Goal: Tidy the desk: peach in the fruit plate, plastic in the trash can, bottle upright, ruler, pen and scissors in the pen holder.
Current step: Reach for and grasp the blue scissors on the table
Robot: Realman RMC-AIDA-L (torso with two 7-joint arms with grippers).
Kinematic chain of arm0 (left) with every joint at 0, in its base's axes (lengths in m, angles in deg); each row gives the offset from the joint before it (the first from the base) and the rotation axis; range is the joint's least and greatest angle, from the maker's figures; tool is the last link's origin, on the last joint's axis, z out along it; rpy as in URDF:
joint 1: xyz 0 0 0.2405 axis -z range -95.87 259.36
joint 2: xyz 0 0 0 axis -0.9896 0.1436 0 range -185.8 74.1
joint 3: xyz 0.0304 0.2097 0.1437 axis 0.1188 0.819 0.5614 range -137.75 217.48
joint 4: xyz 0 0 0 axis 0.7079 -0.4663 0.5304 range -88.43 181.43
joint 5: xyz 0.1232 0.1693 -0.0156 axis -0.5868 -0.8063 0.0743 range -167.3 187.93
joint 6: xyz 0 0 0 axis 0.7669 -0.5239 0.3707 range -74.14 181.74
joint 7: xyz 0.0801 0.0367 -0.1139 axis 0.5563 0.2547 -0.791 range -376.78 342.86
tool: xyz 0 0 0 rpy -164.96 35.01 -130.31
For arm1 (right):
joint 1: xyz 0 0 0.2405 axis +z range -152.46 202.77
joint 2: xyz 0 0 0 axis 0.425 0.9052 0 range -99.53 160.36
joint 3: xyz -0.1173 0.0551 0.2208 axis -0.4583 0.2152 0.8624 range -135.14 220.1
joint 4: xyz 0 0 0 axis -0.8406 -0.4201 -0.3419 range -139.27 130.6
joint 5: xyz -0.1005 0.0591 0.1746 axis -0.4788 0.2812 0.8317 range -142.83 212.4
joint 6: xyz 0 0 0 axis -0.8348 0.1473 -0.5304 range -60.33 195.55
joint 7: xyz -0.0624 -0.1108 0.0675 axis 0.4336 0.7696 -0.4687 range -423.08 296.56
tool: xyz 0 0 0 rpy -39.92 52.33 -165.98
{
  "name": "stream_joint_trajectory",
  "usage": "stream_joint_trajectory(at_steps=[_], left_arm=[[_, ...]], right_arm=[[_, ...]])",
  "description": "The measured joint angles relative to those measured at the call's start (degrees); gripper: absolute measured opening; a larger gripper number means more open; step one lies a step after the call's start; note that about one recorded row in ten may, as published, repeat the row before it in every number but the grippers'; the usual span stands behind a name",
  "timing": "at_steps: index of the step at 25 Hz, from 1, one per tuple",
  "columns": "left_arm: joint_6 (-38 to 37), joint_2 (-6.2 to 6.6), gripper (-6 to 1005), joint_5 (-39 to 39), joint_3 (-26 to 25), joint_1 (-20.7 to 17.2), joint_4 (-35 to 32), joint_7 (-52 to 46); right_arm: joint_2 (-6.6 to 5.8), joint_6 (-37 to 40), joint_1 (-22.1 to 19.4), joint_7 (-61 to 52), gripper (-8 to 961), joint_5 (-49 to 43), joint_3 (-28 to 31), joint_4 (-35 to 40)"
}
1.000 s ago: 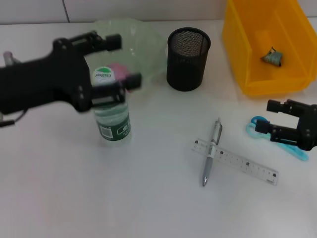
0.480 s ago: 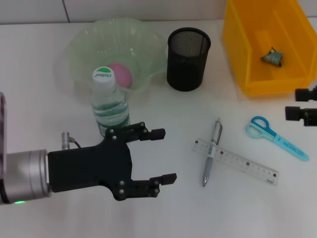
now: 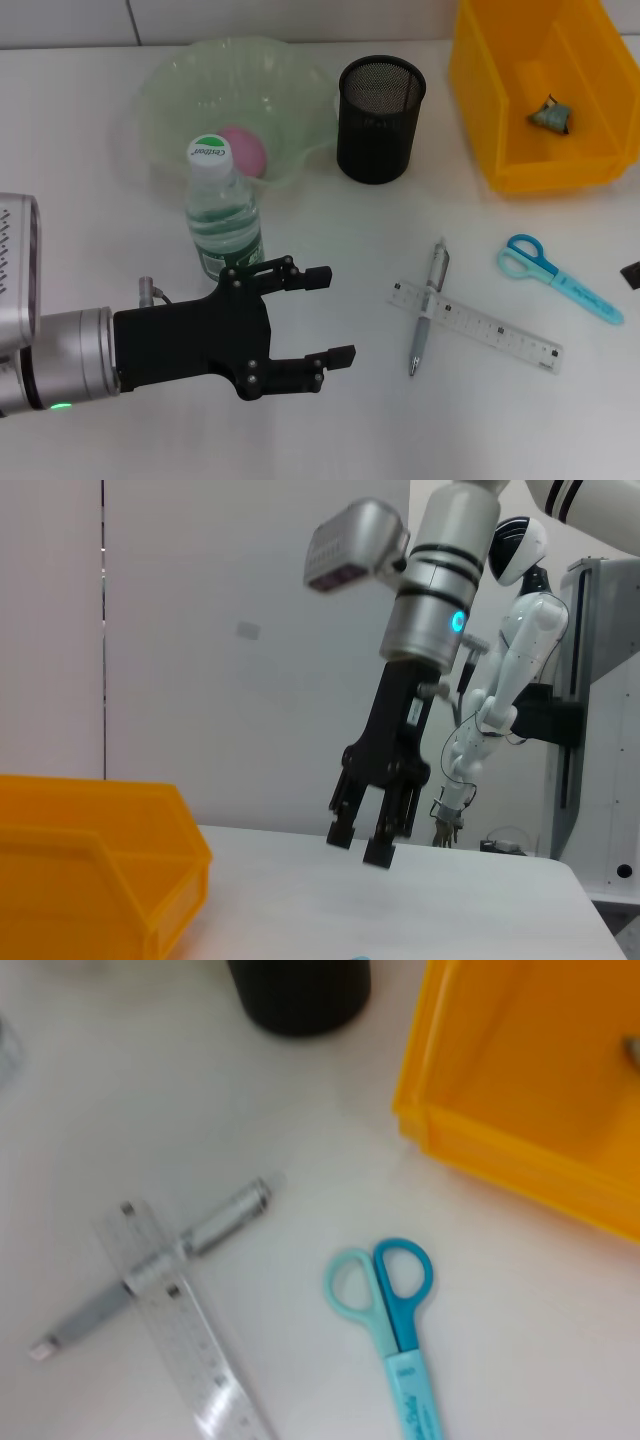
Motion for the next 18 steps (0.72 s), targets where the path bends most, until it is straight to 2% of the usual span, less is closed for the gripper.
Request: stream_joint_trajectory(at_steps=[1,5,18], left_arm=[[0.0,0.00,786,0.0,0.0,0.0,0.0,0.0],[0.2,0.05,786,0.0,0.0,0.4,0.5,-0.1],[0.4,0.05,785,-0.1,-0.1,0.9,2.3,0.1]], right_arm=[[0.00,0.0,0.0,0.0,743,0.0,0.0,0.0],[-0.04,-4.3,-0.5,1.0,739,-1.0,-6.0,-1.6],[0.18,-12.5,1.2,3.2,710,-1.0,-11.5,-11.0]])
